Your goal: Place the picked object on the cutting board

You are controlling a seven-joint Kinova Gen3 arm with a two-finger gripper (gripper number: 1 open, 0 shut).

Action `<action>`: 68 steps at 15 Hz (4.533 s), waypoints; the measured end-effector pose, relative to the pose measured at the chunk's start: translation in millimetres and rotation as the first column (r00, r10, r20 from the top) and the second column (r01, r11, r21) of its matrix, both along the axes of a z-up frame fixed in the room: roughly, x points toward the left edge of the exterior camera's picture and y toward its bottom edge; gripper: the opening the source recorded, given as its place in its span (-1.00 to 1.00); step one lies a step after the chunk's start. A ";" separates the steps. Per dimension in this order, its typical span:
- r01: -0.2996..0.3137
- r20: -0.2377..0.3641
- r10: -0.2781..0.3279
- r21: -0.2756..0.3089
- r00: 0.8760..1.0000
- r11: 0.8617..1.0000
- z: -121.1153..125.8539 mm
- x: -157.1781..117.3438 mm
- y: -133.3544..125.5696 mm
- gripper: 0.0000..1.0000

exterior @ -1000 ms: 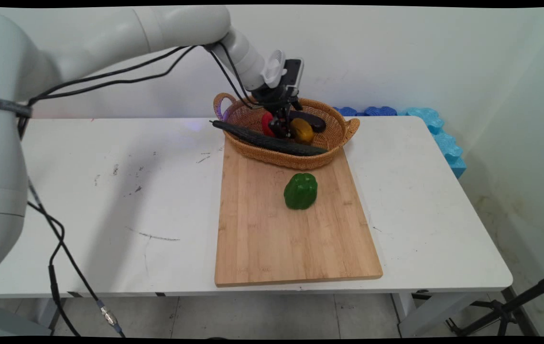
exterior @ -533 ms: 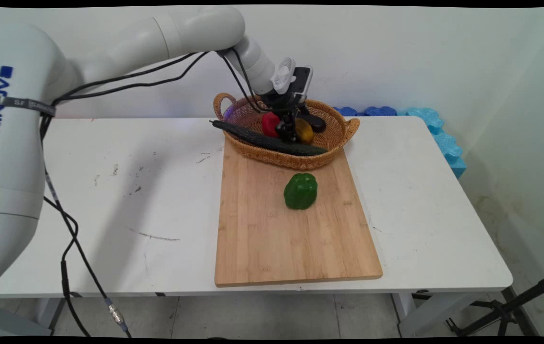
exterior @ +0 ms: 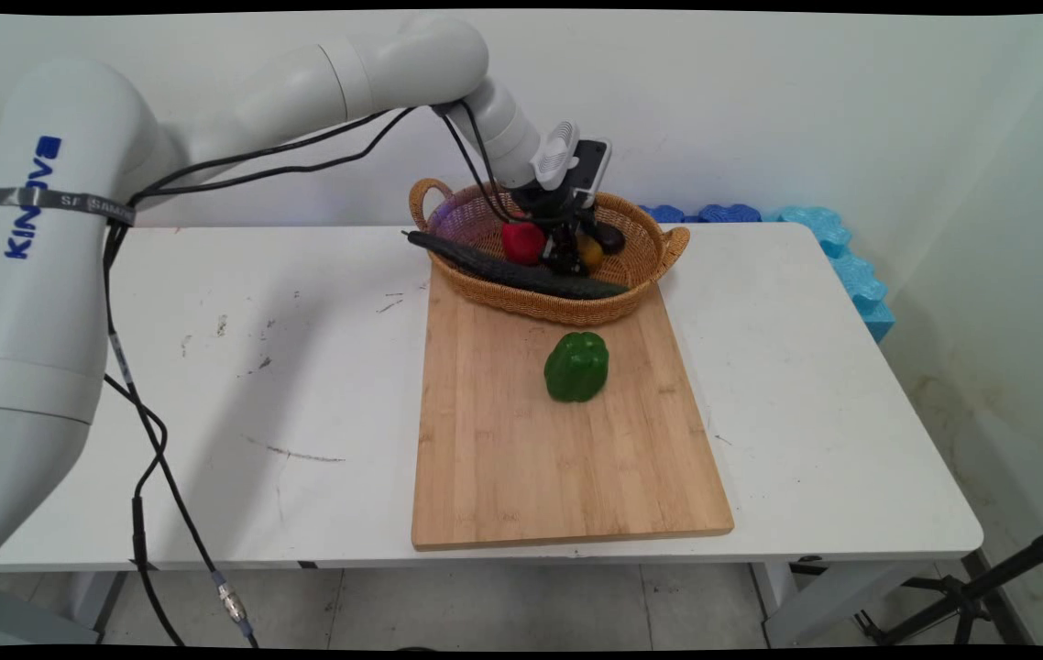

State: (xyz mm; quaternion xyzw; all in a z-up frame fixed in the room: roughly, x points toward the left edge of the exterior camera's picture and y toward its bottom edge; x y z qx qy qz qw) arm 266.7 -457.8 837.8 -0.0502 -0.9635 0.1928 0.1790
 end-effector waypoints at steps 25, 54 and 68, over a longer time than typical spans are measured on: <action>-0.117 -0.119 0.115 -0.012 0.986 0.993 74.4 -3.9 54.8 -1.00; -0.324 -0.087 0.348 0.213 0.933 0.922 49.4 53.1 246.6 -1.00; -0.320 -0.065 0.340 0.215 0.938 0.923 -7.2 48.2 242.5 1.00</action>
